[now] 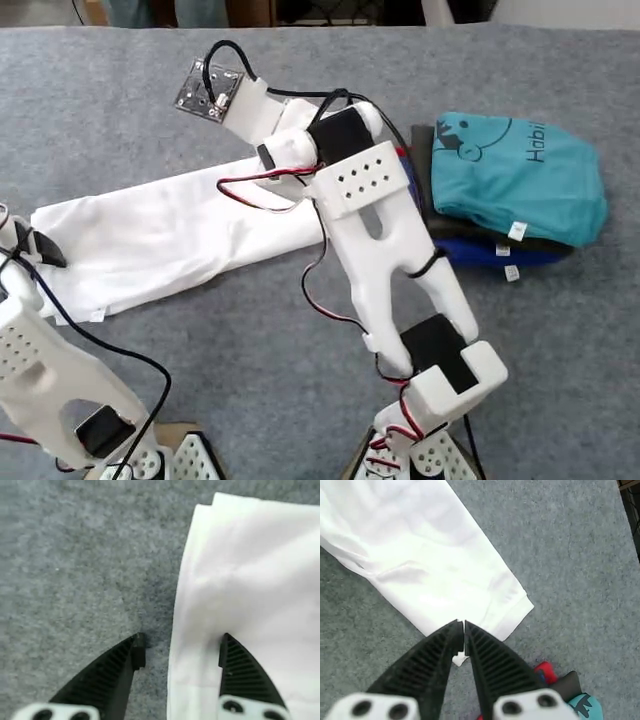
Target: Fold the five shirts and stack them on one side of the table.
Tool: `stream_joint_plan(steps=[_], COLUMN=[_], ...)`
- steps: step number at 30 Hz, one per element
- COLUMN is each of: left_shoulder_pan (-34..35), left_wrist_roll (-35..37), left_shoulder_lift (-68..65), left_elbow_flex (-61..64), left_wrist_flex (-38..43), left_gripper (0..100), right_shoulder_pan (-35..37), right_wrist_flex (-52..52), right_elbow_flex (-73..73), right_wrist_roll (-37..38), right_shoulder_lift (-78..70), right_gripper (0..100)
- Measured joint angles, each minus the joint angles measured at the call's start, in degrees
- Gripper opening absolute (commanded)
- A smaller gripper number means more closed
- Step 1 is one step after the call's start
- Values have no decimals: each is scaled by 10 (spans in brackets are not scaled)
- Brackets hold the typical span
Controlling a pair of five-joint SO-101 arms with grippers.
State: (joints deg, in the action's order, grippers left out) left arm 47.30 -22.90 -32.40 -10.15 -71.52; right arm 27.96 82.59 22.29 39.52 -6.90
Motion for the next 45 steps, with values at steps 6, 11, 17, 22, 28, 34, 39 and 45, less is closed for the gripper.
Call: stream_joint_plan(steps=[6,11,17,22,28,34,39,45], left_shoulder_pan=[-6,-6,-36,-68,-76,-86,-70,6], left_wrist_roll=[3,69,37,16,46,65,65,56], left_shoulder_lift=[-28,-61,-108,-149,-185,-185,-185,-185], left_elbow_flex=[-34,-68,-128,-182,-251,-307,-362,-390], left_wrist_flex=[-40,-74,-126,-172,-217,-258,-277,-278], left_gripper=[223,216,69,30,29,28,28,28], right_shoulder_pan=[0,0,0,0,-22,-60,-87,-121], right_wrist_flex=[-6,-6,-6,-6,-6,-6,-6,-6], right_elbow_flex=[-1,-1,-1,-1,-1,-1,-1,-1], right_wrist_roll=[0,0,0,0,0,0,0,0], right_shoulder_lift=[0,0,0,0,0,18,47,72], right_gripper=[18,18,18,17,18,18,18,18])
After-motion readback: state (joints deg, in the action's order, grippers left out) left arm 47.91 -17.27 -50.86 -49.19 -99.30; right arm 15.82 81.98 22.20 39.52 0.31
